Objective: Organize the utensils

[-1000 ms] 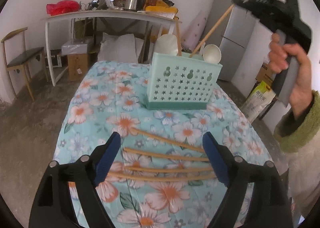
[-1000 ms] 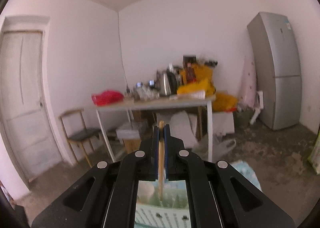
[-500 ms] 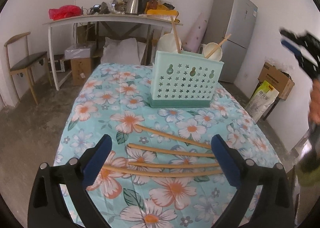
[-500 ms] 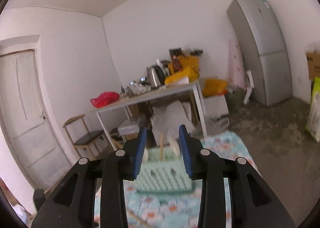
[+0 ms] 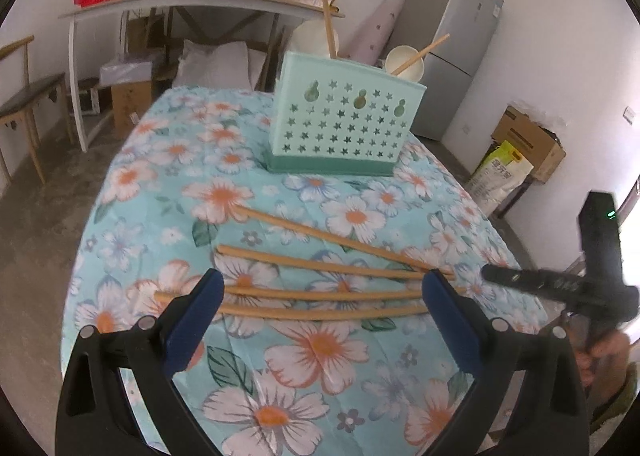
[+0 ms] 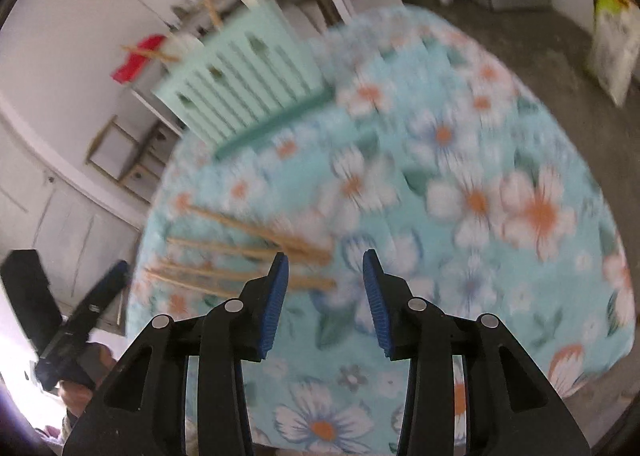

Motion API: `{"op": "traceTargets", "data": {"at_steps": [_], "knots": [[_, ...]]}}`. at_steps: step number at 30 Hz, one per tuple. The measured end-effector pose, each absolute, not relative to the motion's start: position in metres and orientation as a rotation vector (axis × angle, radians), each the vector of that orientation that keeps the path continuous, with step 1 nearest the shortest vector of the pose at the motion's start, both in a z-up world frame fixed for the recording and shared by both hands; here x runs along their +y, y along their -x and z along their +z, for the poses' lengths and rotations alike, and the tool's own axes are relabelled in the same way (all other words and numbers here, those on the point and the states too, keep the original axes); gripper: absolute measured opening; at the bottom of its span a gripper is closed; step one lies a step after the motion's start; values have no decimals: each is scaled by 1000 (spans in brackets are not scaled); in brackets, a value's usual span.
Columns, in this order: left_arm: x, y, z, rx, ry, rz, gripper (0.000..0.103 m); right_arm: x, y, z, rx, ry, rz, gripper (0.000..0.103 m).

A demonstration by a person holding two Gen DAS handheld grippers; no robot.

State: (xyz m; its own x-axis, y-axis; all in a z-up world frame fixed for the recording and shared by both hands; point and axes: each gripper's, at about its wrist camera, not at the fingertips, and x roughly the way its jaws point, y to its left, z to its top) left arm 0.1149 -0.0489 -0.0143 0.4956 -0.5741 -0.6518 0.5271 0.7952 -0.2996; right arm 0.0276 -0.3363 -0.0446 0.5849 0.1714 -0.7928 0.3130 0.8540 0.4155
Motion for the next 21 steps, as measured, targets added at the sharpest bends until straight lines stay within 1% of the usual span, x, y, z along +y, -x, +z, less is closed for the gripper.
{"op": "traceTargets", "data": {"at_steps": [1, 3, 4, 6, 8, 9, 13, 15, 19, 21], "knots": [[-49, -117, -15, 823, 72, -675, 96, -336, -26, -47, 963, -571, -88, 38], [-46, -127, -16, 854, 125, -694, 87, -339, -26, -50, 969, -587, -87, 38], [-45, -133, -17, 869, 160, -699, 85, -340, -29, -51, 967, -592, -87, 38], [-41, -152, -17, 902, 248, -693, 75, -340, -29, -49, 962, -594, -85, 38], [-39, -171, -21, 946, 331, -683, 68, -342, -25, -52, 956, -597, -81, 38], [-39, -185, -25, 998, 382, -684, 66, -342, -25, -51, 952, -601, -78, 39], [-47, -225, -48, 1182, 536, -711, 63, -347, -22, -50, 941, -604, -84, 39], [-48, -237, -57, 1225, 582, -677, 57, -348, -21, -50, 935, -608, -88, 39], [-52, -254, -74, 1306, 660, -629, 50, -353, -19, -52, 930, -622, -100, 40], [-54, -260, -86, 1358, 703, -591, 43, -355, -18, -54, 933, -631, -104, 40]]}}
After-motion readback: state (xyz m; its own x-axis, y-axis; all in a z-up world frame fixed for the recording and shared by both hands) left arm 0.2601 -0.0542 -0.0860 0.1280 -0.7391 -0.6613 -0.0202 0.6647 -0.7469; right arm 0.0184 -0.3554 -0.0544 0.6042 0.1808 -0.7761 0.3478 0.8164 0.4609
